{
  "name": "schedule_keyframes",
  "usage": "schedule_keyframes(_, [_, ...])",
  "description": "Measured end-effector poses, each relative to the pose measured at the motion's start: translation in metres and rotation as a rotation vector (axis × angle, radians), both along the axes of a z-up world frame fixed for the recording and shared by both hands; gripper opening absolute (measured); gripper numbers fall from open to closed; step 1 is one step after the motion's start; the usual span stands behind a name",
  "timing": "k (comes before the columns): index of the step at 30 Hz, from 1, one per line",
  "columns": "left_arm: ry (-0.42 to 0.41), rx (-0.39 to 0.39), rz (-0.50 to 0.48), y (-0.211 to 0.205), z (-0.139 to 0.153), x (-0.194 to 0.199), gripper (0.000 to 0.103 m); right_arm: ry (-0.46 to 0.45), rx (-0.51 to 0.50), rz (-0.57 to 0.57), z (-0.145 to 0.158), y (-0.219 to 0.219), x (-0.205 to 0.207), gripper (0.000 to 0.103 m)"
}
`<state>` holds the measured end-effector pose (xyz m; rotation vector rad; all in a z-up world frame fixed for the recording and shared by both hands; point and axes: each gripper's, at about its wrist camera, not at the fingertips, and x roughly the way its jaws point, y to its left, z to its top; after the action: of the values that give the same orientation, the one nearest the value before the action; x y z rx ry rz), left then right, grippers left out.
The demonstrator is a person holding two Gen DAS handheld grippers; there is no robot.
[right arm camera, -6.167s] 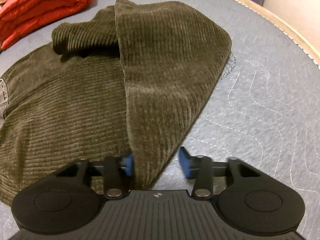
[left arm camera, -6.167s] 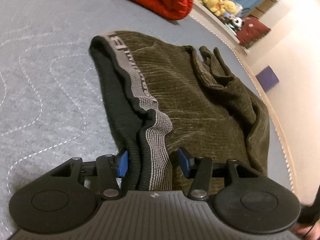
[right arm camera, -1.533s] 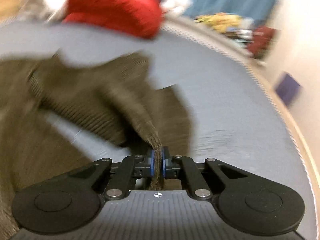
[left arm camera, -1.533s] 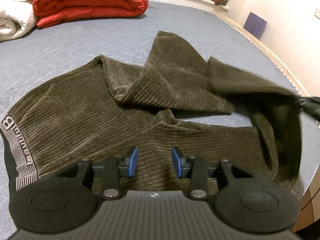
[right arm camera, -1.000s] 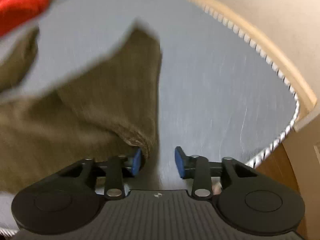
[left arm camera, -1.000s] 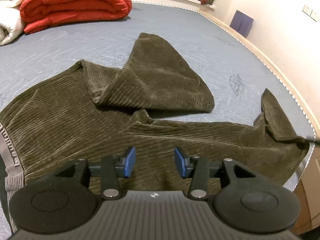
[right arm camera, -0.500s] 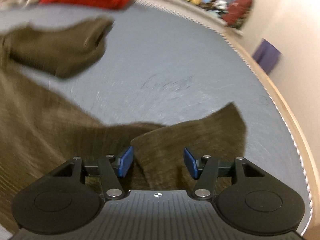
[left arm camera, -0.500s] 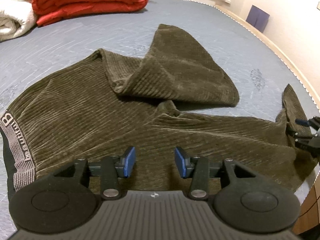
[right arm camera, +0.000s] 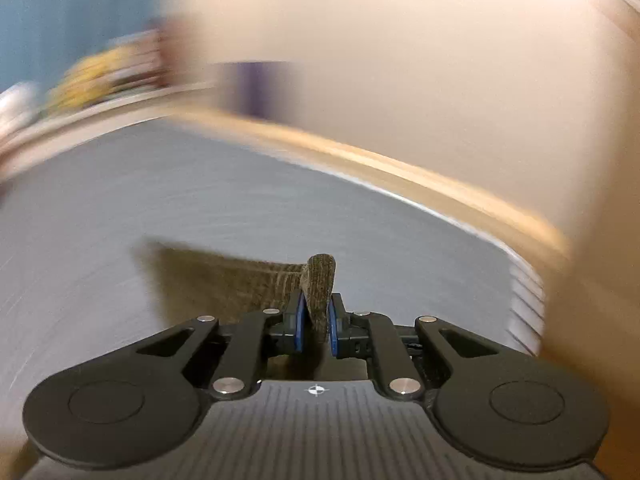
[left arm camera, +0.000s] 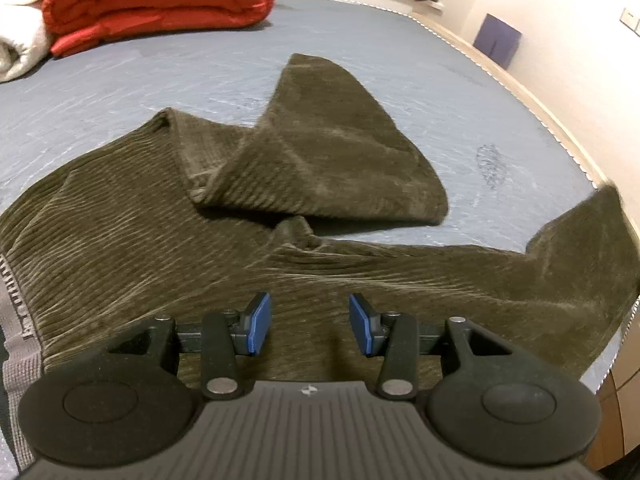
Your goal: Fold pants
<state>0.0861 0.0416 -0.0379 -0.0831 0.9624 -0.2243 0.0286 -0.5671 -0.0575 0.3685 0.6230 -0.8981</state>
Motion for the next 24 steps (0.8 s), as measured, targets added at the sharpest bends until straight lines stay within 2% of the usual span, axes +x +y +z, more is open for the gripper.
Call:
schedule_keyframes(2, [0.001, -0.001, -0.006, -0.003, -0.001, 0.001, 0.049, 0.017, 0.161, -0.191, -0.02, -0.033, -0.021, 0.023])
schedule_keyframes(3, [0.002, 0.001, -0.006, -0.005, -0.001, 0.002, 0.05, 0.016, 0.201, -0.238, -0.026, -0.041, -0.026, 0.023])
schedule_keyframes(4, [0.003, 0.002, -0.004, -0.005, -0.002, 0.003, 0.05, 0.014, 0.198, -0.248, -0.027, -0.043, -0.027, 0.023])
schedule_keyframes(5, [0.005, 0.002, -0.001, -0.006, -0.002, 0.004, 0.051, 0.004, 0.167, -0.231, -0.025, -0.04, -0.022, 0.024])
schedule_keyframes(6, [0.007, 0.003, 0.002, -0.006, -0.003, 0.005, 0.051, -0.02, 0.127, -0.19, -0.02, -0.033, -0.017, 0.03])
schedule_keyframes(7, [0.008, 0.004, 0.004, -0.006, -0.004, 0.005, 0.051, -0.052, 0.099, -0.113, -0.015, -0.022, -0.008, 0.036])
schedule_keyframes(8, [0.009, 0.005, 0.006, -0.006, -0.004, 0.006, 0.051, -0.074, 0.09, -0.033, -0.011, -0.015, -0.002, 0.048])
schedule_keyframes(9, [0.01, 0.007, 0.006, -0.006, -0.005, 0.006, 0.051, -0.089, 0.089, 0.082, -0.01, -0.001, 0.013, 0.052])
schedule_keyframes(12, [0.014, 0.009, 0.013, -0.002, -0.006, 0.006, 0.051, -0.099, 0.123, 0.312, -0.016, 0.031, 0.056, 0.052])
schedule_keyframes(15, [0.018, 0.011, 0.03, 0.007, -0.008, 0.007, 0.052, -0.08, 0.17, 0.43, -0.03, 0.049, 0.092, 0.052])
schedule_keyframes(19, [0.023, 0.011, 0.061, 0.022, -0.01, 0.006, 0.052, -0.026, 0.231, 0.48, -0.052, 0.051, 0.133, 0.052])
schedule_keyframes(22, [0.025, 0.009, 0.073, 0.032, -0.01, 0.006, 0.054, 0.007, 0.315, 0.435, -0.062, 0.046, 0.148, 0.053])
schedule_keyframes(24, [0.026, 0.005, 0.077, 0.036, -0.01, 0.005, 0.054, 0.044, 0.296, 0.407, -0.072, 0.048, 0.152, 0.049])
